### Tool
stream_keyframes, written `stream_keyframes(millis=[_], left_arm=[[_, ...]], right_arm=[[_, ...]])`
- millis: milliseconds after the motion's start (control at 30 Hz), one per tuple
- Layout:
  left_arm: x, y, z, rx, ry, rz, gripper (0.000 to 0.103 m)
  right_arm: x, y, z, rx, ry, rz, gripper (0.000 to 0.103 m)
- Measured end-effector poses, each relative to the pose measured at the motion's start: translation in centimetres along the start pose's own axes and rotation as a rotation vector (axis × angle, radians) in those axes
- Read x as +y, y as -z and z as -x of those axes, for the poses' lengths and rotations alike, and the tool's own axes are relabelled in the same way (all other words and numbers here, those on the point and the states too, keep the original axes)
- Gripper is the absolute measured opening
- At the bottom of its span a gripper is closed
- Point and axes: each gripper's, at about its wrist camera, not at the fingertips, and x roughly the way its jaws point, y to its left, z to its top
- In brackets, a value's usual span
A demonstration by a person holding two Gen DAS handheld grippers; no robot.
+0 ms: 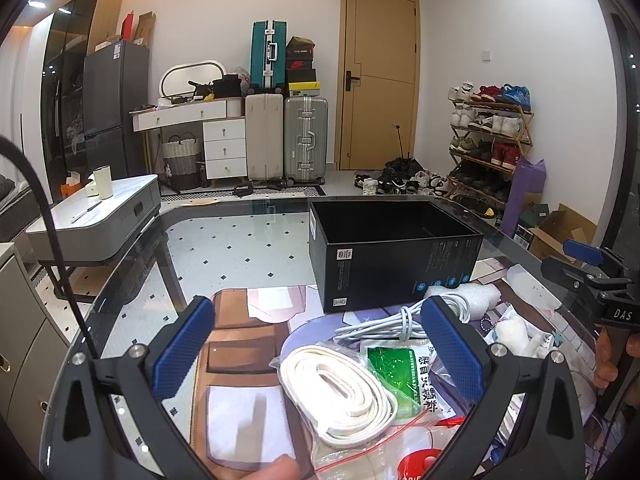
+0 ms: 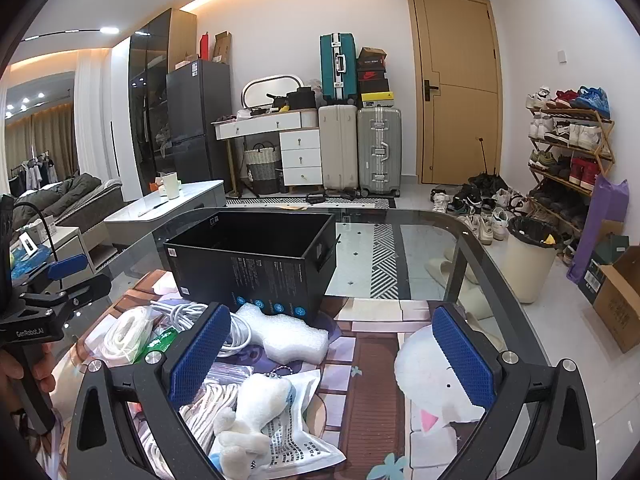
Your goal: Organize soft objects
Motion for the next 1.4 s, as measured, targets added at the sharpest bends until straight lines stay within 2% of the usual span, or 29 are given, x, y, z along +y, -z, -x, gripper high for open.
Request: stream_keyframes(millis=[1400], left_arm=[[0.14, 0.07, -0.31, 0.003, -0.024, 0.0, 0.103]], right_arm=[[0.33, -0.05, 0.23, -0.008, -0.015, 0.013, 0.103]])
